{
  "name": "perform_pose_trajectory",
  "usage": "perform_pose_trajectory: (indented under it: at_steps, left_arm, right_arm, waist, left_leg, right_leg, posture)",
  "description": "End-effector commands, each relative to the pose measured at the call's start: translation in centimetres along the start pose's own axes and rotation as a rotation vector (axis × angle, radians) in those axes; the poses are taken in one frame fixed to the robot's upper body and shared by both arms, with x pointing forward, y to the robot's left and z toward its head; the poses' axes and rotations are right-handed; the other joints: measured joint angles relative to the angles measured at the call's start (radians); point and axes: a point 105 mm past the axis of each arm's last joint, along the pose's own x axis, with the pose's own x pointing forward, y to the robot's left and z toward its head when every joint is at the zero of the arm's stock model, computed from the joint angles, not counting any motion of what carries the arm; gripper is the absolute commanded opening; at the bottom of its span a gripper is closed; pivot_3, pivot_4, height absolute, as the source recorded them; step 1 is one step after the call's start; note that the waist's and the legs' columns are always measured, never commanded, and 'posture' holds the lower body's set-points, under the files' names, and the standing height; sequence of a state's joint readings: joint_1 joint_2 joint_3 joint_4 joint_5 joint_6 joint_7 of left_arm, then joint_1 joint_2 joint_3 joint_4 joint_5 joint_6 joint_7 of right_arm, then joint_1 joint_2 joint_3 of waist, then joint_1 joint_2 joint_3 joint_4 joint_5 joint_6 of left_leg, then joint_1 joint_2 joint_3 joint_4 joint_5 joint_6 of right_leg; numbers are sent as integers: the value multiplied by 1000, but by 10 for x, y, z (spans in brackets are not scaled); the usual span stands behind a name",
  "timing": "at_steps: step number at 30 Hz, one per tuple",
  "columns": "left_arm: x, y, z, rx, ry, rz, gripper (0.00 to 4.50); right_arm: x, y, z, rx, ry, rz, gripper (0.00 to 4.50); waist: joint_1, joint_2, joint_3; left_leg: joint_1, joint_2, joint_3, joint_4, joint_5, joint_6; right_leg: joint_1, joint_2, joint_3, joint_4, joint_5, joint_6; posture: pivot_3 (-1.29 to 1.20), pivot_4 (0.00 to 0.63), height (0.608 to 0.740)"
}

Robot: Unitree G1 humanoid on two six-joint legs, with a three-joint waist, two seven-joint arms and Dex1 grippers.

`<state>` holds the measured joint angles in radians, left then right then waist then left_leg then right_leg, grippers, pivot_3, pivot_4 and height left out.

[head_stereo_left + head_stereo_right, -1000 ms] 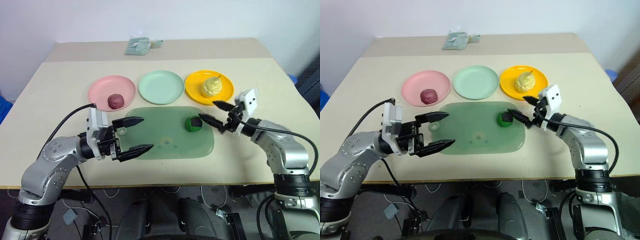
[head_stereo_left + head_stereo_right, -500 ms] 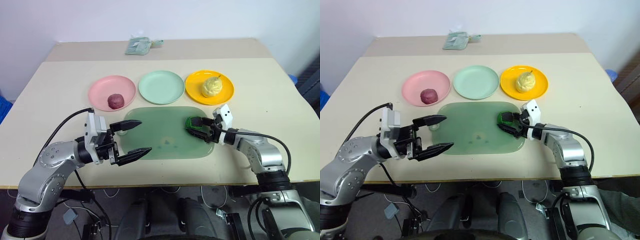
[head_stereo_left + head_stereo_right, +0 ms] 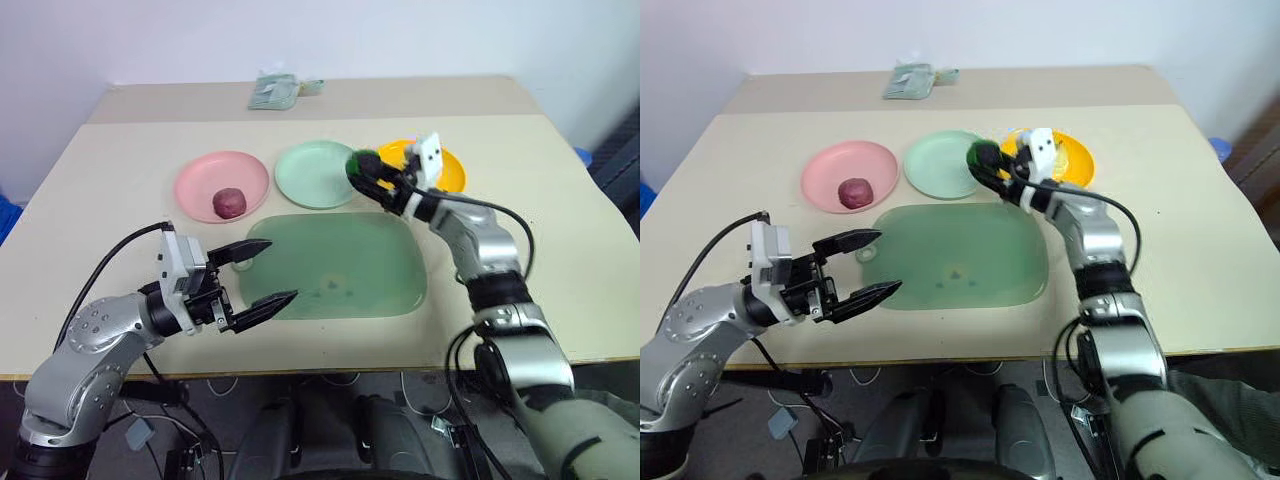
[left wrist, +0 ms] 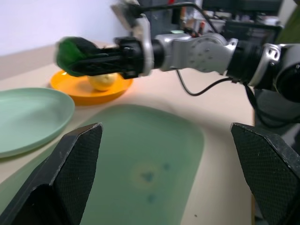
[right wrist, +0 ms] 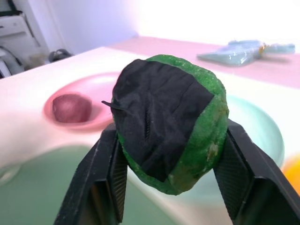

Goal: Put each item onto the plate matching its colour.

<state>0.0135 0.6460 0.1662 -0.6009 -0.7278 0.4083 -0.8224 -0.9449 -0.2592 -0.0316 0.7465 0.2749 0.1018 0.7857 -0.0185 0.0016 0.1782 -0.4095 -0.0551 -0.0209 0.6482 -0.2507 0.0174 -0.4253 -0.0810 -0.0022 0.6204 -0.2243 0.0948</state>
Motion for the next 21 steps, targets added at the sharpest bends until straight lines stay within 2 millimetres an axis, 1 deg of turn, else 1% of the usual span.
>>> perform_pose_trajectory:
  at_steps: [1,3,5,6,8,9,11,14,16,17,18,21]
  left_arm:
    - [-1,-1,10,50,-22,38,4500]
    - [-3,-1,10,52,-21,62,4500]
    - [-6,-1,10,53,-13,101,4500]
    - [-8,0,10,54,-8,126,4500]
    - [-10,2,9,56,1,161,4500]
    - [-11,5,9,66,3,193,4500]
    - [-13,8,8,76,7,240,4500]
    - [-14,14,2,56,26,307,4500]
    - [-13,20,-1,89,52,359,4500]
    - [-14,25,-4,116,72,394,4500]
    - [-14,29,-6,135,90,422,4500]
    - [-14,32,-11,150,113,443,4500]
  right_arm:
    - [27,-1,6,-21,-29,-57,2024]
    - [36,1,7,-15,-32,-81,2024]
    - [44,3,12,-18,-44,-102,2992]
    - [47,4,16,-29,-57,-112,3387]
    - [49,3,22,-47,-82,-131,4376]
    - [48,2,25,-49,-95,-131,4454]
    - [45,1,29,-54,-118,-117,4454]
    - [32,-4,32,-86,-153,-82,4454]
    - [18,-7,31,-111,-172,-57,4454]
    - [8,-6,30,-117,-179,-39,4454]
    - [-6,-4,25,-129,-171,-16,4454]
    - [-48,11,8,-175,-97,29,4454]
  waist:
    - [-2,0,0]
    - [0,0,0]
    - [0,0,0]
    - [0,0,0]
    - [0,0,0]
    - [0,0,0]
    - [-2,0,0]
    - [0,0,0]
    - [3,0,0]
    - [8,0,0]
    - [9,0,0]
    - [15,0,0]
  left_leg:
    - [0,0,0,0,0,0]
    - [0,0,0,-1,0,-1]
    - [0,0,0,-1,0,-1]
    - [0,0,0,-1,0,-1]
    - [0,0,0,-1,0,-1]
    - [0,0,0,-1,0,-1]
    - [0,0,0,-1,1,-2]
    - [0,0,0,-1,1,-2]
    - [0,0,0,-1,1,-2]
    - [0,0,-1,-1,1,-2]
    - [0,0,-1,-1,1,-2]
    - [0,0,-2,-1,0,-1]
  right_leg:
    - [0,0,0,0,0,0]
    - [-1,0,0,1,0,0]
    - [-1,0,0,0,0,0]
    - [-1,0,0,0,0,0]
    - [-1,0,0,0,0,0]
    - [-1,0,0,0,0,-1]
    - [-1,0,0,1,0,-2]
    - [-2,0,0,3,0,-1]
    - [-2,0,0,3,0,-1]
    - [-1,0,0,3,0,-1]
    - [-1,0,-1,3,0,0]
    - [0,0,-1,2,1,1]
  posture:
    - [0,150,740]
    - [0,150,740]
    - [0,150,740]
    - [0,150,740]
    - [0,150,740]
    - [0,150,740]
    - [0,150,740]
    - [0,150,740]
    - [0,150,740]
    - [0,150,740]
    - [0,150,740]
    - [0,150,740]
